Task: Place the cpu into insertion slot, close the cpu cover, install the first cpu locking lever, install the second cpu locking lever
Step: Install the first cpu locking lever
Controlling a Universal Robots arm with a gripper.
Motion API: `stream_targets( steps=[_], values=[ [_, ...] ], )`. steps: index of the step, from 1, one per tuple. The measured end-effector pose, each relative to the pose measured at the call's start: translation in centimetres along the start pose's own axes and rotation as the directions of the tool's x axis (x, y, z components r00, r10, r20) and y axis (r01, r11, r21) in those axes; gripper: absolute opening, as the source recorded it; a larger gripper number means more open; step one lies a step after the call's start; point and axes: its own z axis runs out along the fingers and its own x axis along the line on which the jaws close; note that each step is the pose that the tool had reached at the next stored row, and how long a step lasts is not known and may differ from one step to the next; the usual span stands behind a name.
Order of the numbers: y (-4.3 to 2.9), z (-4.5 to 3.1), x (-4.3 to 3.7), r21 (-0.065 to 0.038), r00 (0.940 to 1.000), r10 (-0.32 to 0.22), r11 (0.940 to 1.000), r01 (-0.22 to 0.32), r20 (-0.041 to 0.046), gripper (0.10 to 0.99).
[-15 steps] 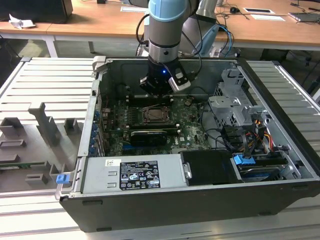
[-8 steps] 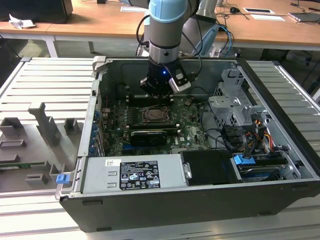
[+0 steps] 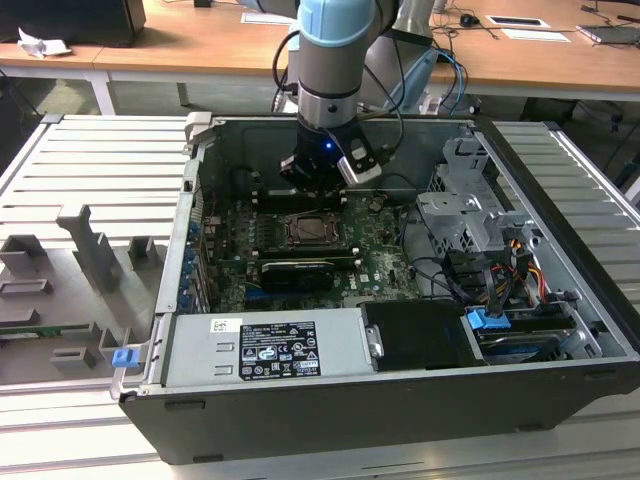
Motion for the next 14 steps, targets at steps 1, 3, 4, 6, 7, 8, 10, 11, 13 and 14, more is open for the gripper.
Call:
stream_targets(
  steps=[1,3,4,6,7,8,10,11,13,14],
  values=[
    [0.0,0.02,0.0,0.0,1.0,0.0,1.0,0.0,0.0,0.11],
    [-0.01,0.12,-0.01,0.0,1.0,0.0,1.0,0.0,-0.0001,0.11],
    [-0.02,0.16,-0.01,0.0,1.0,0.0,1.0,0.0,-0.0001,0.11],
    [-0.04,0.32,-0.02,0.0,1.0,0.0,1.0,0.0,-0.0001,0.11],
    [-0.05,0.38,-0.02,0.0,1.0,0.0,1.0,0.0,-0.0001,0.11],
    [-0.06,0.42,-0.05,0.0,1.0,0.0,1.0,0.0,-0.0002,0.11],
    [-0.06,0.49,-0.06,0.0,1.0,0.0,1.0,0.0,0.0,0.11],
    [-0.07,0.53,-0.06,0.001,1.0,0.0,1.0,0.0,-0.0001,0.11],
    [-0.08,0.6,-0.07,0.002,1.0,0.0,1.0,0.0,-0.0002,0.11],
    [-0.08,0.62,-0.08,0.004,1.0,0.0,1.0,0.0,-0.0001,0.11]
  ],
)
